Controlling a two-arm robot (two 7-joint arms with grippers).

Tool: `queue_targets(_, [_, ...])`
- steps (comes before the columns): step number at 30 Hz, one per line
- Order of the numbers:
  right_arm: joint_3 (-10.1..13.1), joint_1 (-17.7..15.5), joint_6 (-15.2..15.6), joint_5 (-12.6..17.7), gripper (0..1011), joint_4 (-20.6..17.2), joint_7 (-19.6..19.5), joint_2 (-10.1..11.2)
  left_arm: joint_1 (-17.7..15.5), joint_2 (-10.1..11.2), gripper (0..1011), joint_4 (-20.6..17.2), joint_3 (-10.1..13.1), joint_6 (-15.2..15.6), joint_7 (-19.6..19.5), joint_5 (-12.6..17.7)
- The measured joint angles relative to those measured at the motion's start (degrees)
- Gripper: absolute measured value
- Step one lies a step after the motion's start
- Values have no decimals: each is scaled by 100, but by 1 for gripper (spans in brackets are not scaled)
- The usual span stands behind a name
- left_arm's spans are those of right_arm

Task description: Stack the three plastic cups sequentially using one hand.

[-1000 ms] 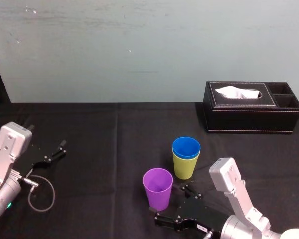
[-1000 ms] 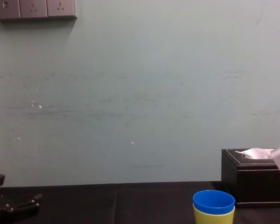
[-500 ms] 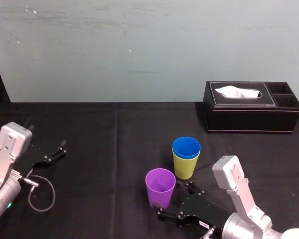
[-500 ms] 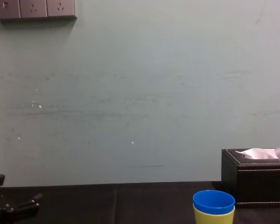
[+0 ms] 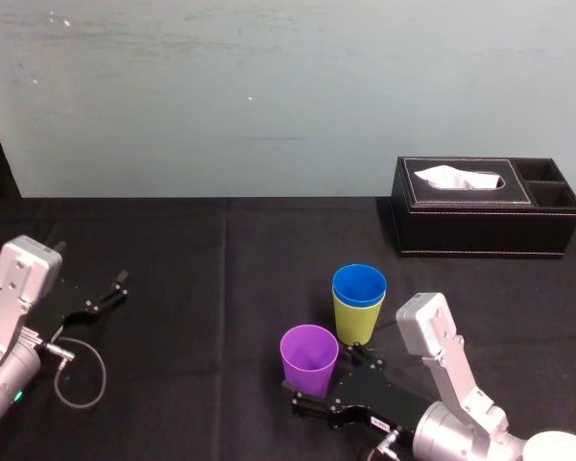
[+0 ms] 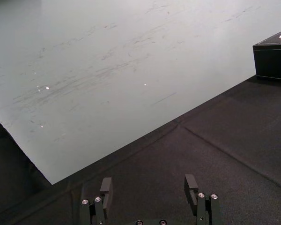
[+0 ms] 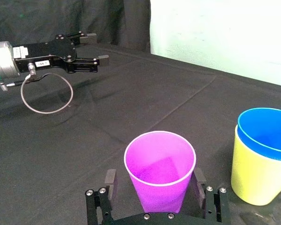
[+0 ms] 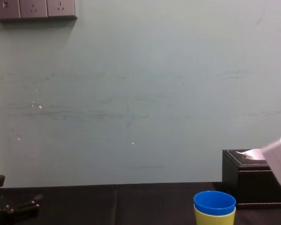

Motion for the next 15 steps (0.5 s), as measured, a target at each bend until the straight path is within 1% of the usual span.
queue_targets(9, [-47, 102, 6, -54, 1000, 172, 0, -117, 0, 0, 1000, 0, 0, 0, 0, 0])
queue_targets(15, [-49, 102, 11, -54, 1000, 172, -2, -115, 0, 0, 1000, 0, 0, 0, 0, 0])
